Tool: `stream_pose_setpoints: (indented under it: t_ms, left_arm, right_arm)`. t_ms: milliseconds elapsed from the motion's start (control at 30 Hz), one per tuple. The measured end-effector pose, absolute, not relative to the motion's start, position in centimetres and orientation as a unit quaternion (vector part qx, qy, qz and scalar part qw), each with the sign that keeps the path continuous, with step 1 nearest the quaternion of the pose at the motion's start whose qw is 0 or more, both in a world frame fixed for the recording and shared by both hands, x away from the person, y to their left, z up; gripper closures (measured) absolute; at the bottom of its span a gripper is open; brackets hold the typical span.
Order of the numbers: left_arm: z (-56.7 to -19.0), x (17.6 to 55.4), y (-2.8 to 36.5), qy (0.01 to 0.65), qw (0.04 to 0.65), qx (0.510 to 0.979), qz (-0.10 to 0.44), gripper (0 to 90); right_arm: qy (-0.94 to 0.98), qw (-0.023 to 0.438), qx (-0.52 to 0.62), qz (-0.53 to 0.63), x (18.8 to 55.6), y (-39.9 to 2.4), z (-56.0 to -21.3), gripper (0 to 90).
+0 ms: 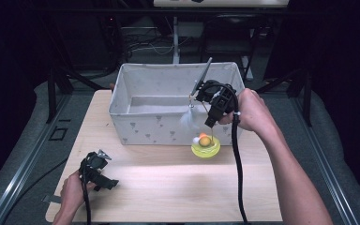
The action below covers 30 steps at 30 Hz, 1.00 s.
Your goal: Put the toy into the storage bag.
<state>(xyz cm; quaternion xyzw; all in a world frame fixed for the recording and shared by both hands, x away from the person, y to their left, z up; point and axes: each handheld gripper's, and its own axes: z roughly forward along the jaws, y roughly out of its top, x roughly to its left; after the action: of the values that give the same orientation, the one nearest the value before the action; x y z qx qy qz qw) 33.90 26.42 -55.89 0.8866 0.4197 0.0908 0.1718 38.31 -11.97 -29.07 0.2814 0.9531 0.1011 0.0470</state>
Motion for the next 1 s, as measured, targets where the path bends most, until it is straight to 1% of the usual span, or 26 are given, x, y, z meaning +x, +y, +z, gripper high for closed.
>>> stream_pose_setpoints:
  t_ms: [600,1000]
  left_arm:
    - [-55.7,34.1,26.5,0.419,0.171,0.887,0.095,0.0]
    - [-55.9,34.2,26.4,0.420,0.175,0.886,0.089,0.0]
  right_arm:
    - [0.953,0.058,0.273,0.120,38.7,-11.2,-27.0,88.2]
    - [0.951,0.075,0.273,0.121,38.4,-11.1,-23.9,88.3]
